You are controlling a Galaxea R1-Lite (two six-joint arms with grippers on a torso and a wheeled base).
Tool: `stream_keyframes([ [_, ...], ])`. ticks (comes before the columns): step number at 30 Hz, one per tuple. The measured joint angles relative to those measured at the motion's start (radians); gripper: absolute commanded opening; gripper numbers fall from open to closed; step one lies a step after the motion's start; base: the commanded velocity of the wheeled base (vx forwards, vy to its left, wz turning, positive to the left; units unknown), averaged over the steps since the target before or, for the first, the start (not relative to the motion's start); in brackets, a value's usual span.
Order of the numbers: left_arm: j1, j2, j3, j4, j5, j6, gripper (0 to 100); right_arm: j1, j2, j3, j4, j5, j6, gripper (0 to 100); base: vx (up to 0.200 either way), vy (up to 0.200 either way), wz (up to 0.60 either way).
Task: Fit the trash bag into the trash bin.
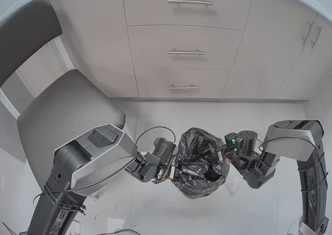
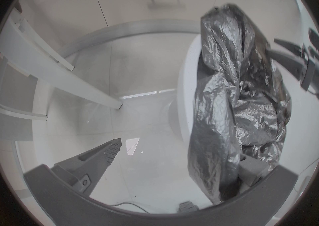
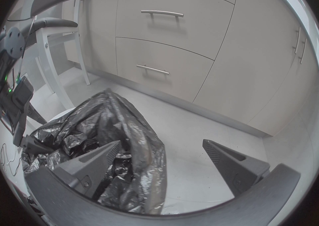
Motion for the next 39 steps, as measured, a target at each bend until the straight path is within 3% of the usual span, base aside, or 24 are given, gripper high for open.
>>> stream_keyframes([
  [15,-0.002,-0.044,0.13,-0.329,0.003,-0.048,100,0.001,0.01,-0.004,0.0,0.0,-0.001,100,0.0,0.0,0.0],
  [39,0.019,-0.09,0.171,-0.334,-0.001,-0.063,100,0.001,0.01,-0.001,0.0,0.0,0.0,100,0.0,0.0,0.0],
])
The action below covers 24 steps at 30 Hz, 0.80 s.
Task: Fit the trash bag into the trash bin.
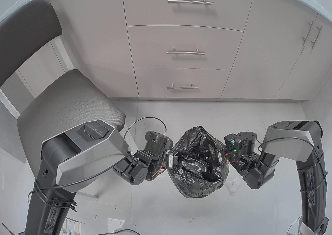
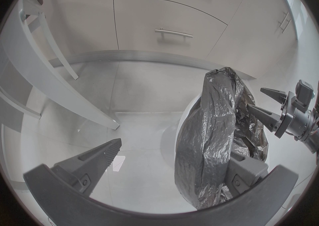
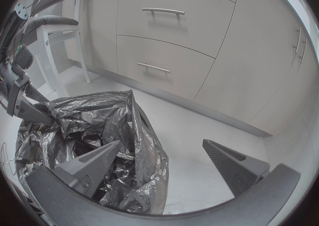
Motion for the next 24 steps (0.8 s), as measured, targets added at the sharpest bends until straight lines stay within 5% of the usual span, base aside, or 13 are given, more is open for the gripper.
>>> stream_keyframes([
  [24,0.029,-0.038,-0.017,-0.002,0.002,-0.069,100,0.0,0.013,-0.003,0.0,0.0,-0.001,100,0.0,0.0,0.0],
])
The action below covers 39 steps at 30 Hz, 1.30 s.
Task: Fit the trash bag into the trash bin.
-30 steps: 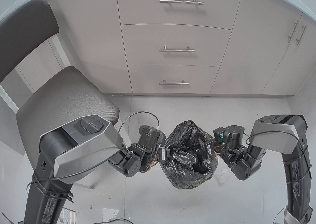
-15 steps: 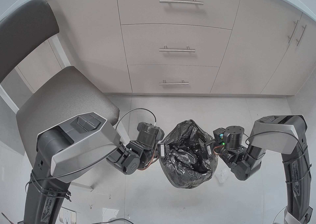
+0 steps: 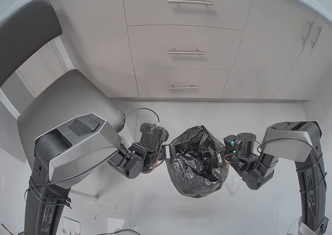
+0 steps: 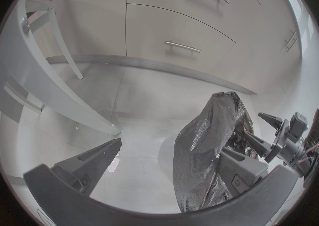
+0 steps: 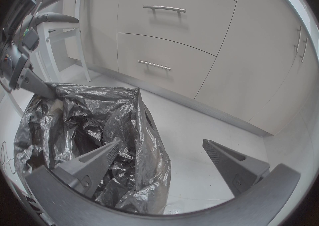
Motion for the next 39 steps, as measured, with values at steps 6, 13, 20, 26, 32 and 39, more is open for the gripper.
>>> stream_keyframes([
  [6,0.026,0.002,-0.014,0.001,0.0,0.001,100,0.0,0.001,0.0,0.0,0.0,0.0,100,0.0,0.0,0.0],
  [13,0.037,0.019,-0.03,0.001,0.0,0.003,100,0.0,0.001,0.001,0.0,0.0,-0.001,100,0.0,0.0,0.0],
  [20,0.041,0.023,-0.028,0.0,0.0,0.004,100,0.0,0.001,0.001,0.0,0.0,-0.001,100,0.0,0.0,0.0],
  [26,0.037,0.025,-0.026,0.002,0.0,0.004,100,0.0,0.004,0.002,-0.001,0.0,-0.003,100,0.0,0.0,0.0],
  [32,0.043,0.041,-0.036,0.002,0.0,0.01,100,0.0,0.008,0.003,-0.001,0.0,-0.003,100,0.0,0.0,0.0],
  [39,0.043,0.064,-0.04,0.006,0.0,0.013,100,0.0,0.01,0.003,-0.014,0.0,-0.005,100,0.0,0.0,0.0],
])
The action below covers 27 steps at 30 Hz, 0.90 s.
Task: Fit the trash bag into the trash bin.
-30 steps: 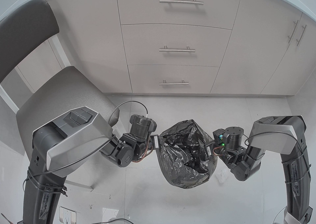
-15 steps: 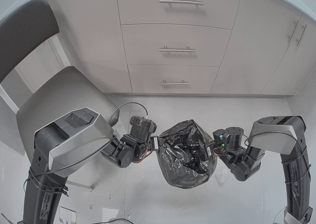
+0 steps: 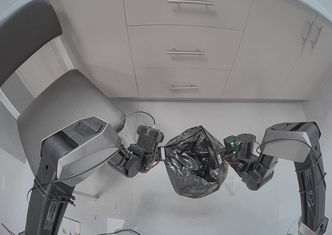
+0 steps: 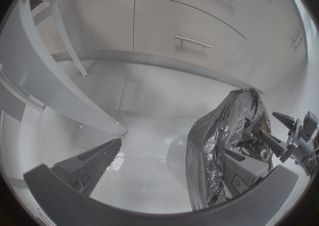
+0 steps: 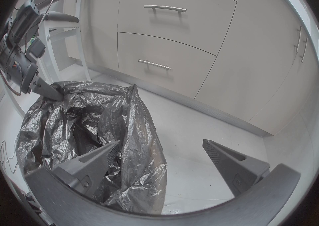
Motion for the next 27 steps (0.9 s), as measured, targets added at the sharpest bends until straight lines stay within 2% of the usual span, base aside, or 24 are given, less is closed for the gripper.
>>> stream_keyframes([
  [8,-0.006,0.026,-0.007,0.001,-0.001,0.0,100,0.0,0.003,0.0,0.0,0.0,0.0,100,0.0,0.0,0.0],
  [14,-0.007,0.034,-0.009,0.004,-0.042,0.0,100,0.0,0.006,0.0,0.0,0.0,-0.001,100,0.0,0.0,0.0],
  [27,-0.007,0.017,0.004,-0.003,-0.045,-0.011,100,0.0,0.007,0.0,0.0,0.0,-0.001,100,0.0,0.0,0.0],
])
